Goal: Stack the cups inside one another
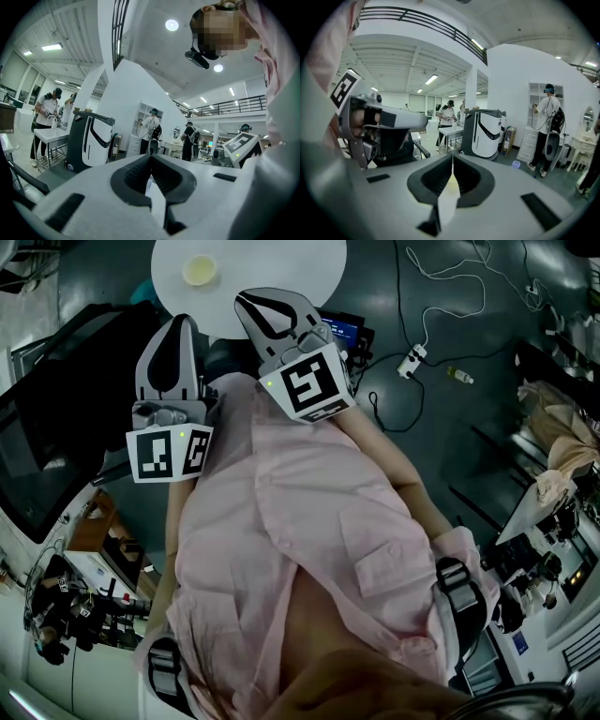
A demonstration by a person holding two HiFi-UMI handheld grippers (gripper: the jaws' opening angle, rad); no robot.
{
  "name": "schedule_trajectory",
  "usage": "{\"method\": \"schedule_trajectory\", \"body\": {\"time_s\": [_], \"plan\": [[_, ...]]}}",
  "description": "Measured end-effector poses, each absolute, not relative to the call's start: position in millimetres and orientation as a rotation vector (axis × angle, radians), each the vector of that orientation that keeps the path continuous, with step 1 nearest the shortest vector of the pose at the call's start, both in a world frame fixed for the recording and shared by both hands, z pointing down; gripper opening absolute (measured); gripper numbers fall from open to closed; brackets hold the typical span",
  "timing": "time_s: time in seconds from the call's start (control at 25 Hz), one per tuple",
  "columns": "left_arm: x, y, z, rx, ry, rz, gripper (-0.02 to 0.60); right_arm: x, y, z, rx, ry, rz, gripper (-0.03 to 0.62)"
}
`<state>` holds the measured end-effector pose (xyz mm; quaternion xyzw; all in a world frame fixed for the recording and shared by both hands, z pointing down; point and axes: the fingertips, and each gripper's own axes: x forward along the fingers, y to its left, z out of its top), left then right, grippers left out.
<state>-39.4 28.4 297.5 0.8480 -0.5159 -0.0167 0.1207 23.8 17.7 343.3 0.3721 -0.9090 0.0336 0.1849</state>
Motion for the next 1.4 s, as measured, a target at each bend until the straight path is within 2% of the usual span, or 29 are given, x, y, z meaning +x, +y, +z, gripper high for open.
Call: {"method": "schedule_trajectory", "body": {"time_s": [1.4], "plan": [[-37.6, 28.6, 298.4, 2.455, -1.546, -0.049, 0.015, 32.7, 15.7, 345.4, 1.061, -2.568, 0.106, 0.034]]}}
